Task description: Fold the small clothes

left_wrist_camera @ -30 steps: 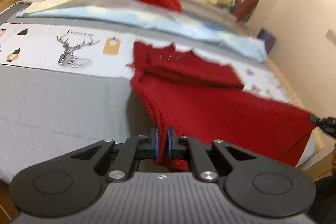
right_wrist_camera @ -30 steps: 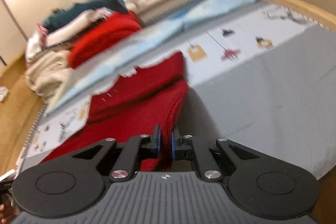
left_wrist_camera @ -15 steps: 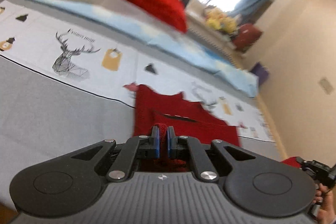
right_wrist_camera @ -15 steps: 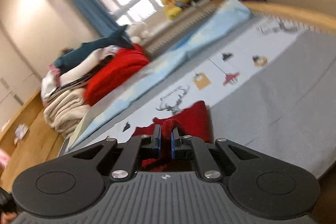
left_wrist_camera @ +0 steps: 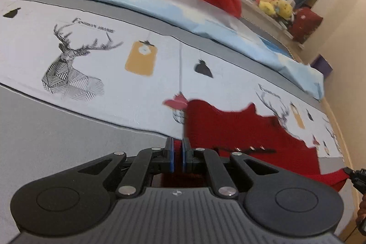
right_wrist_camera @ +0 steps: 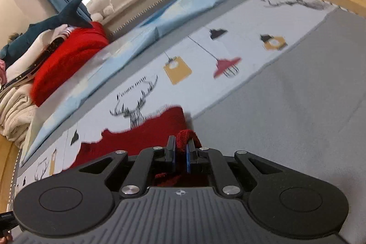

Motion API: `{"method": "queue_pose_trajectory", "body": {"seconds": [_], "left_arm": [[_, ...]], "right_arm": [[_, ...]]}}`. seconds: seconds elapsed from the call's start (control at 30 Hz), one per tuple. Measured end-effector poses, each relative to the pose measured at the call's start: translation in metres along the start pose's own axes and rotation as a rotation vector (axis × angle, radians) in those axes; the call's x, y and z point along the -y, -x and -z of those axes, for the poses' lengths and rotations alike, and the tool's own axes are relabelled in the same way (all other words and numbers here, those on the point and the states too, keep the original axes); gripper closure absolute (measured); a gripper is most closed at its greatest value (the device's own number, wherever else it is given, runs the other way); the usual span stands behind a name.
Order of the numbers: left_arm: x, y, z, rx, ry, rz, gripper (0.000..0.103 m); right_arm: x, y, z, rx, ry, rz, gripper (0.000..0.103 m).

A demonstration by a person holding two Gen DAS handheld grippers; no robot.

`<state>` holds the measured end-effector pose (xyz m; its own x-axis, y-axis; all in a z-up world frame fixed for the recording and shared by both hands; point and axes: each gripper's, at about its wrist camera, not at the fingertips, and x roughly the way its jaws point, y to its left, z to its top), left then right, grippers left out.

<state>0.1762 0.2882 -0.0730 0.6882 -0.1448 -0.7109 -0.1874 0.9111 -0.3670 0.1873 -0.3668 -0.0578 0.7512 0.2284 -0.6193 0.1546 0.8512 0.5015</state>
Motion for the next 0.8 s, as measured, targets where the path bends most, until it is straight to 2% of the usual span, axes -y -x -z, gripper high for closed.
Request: {"method": "queue_pose_trajectory", "body": {"seconds": [0.13, 0.17, 0.23, 0.27, 0.3, 0.4, 0.47, 0.53, 0.6, 0.67, 0.8], "left_arm": [[-0.01, -0.008, -0.008, 0.007, 0.027, -0.058, 0.096], [-0.016, -0.008, -0.01, 0.004, 0.049, -0.053, 0.094], [-0.029, -0.009, -0.011, -0.028, 0.104, -0.019, 0.08], [-0.033, -0.011, -0.009, -0.056, 0.12, -0.005, 0.068], [-0.034, -0.012, -0.006, -0.075, 0.117, -0.001, 0.063], [-0.025, -0.018, 0.002, -0.122, 0.041, -0.005, 0.06], [-0.017, -0.023, 0.007, -0.138, 0.008, 0.0, 0.058], [-0.011, -0.028, 0.01, -0.141, -0.002, 0.001, 0.056], [-0.006, -0.034, 0.013, -0.15, -0.008, 0.0, 0.056], [-0.002, -0.042, 0.015, -0.163, -0.013, -0.007, 0.056], [0.0, -0.055, 0.018, -0.178, 0.016, -0.019, 0.056]], "right_arm": [[0.005, -0.028, -0.001, -0.044, -0.04, 0.047, 0.093], [0.008, -0.035, -0.001, -0.064, -0.052, 0.054, 0.089], [0.013, -0.042, -0.002, -0.071, -0.07, 0.087, 0.078], [0.014, -0.041, -0.003, -0.056, -0.074, 0.107, 0.069], [0.017, -0.038, -0.004, -0.034, -0.08, 0.126, 0.065], [0.027, -0.023, -0.01, 0.024, -0.115, 0.151, 0.065], [0.033, -0.017, -0.012, 0.028, -0.128, 0.141, 0.065], [0.037, -0.019, -0.009, -0.021, -0.126, 0.129, 0.065], [0.04, -0.031, 0.0, -0.127, -0.127, 0.097, 0.056], [0.037, -0.045, 0.01, -0.225, -0.122, 0.077, 0.056], [0.026, -0.058, 0.019, -0.266, -0.057, 0.108, 0.056]]}}
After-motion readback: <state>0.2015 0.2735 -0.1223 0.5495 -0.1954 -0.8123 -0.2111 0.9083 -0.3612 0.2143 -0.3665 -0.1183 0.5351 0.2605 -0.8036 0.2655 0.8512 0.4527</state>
